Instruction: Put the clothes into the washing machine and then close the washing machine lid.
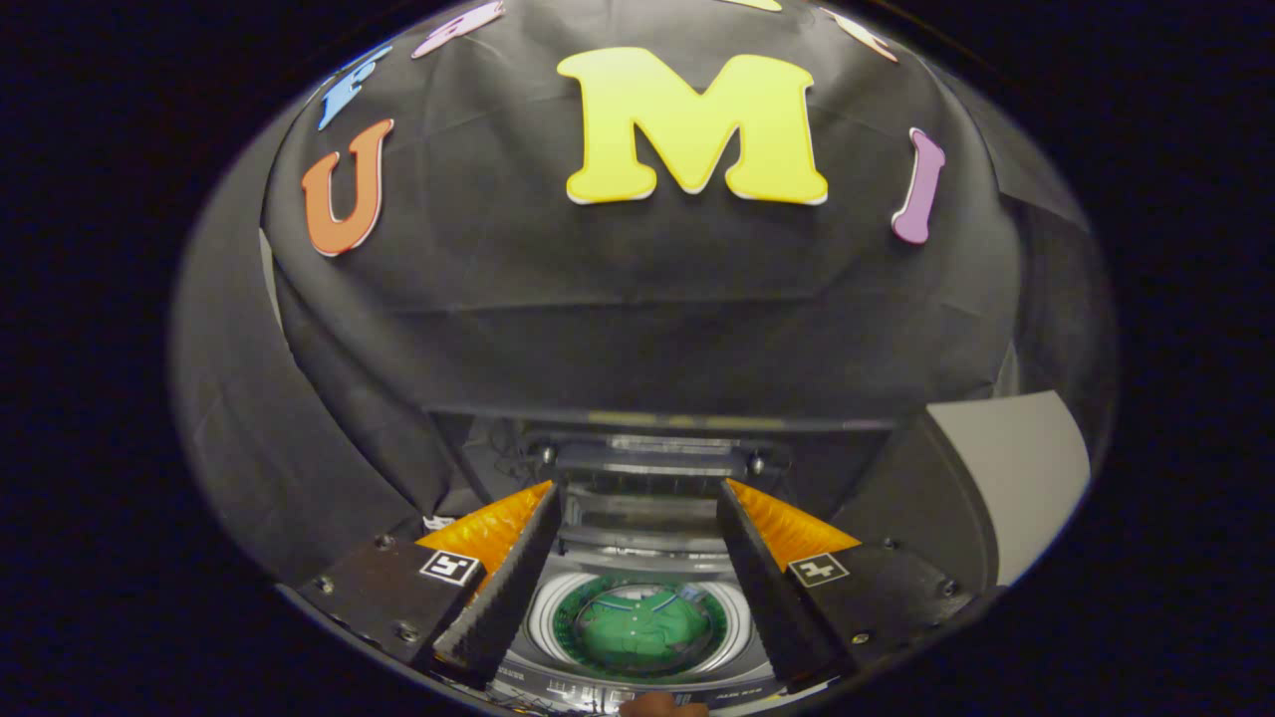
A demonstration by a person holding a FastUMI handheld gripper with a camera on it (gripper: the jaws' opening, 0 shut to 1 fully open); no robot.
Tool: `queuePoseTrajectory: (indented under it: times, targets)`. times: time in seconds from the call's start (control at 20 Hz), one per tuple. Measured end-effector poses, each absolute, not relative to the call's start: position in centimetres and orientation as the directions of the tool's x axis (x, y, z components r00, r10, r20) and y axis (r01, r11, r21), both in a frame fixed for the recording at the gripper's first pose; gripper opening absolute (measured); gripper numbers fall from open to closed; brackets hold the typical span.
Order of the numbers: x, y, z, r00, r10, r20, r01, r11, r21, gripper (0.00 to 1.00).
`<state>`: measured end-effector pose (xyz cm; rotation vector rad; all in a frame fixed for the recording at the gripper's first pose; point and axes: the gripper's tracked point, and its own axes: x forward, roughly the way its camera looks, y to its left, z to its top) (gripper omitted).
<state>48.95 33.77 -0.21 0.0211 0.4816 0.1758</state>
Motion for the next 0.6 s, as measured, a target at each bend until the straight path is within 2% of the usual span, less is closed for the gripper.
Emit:
queuePoseTrajectory:
  times: [0.3,0.6]
  targets:
    - [53.7,34.1,3.2,0.879,0.184,-0.439,-0.177,0.983,0.057,0.98]
    - [57.3,34.0,0.8,0.846,0.208,-0.491,-0.187,0.978,0.093,0.98]
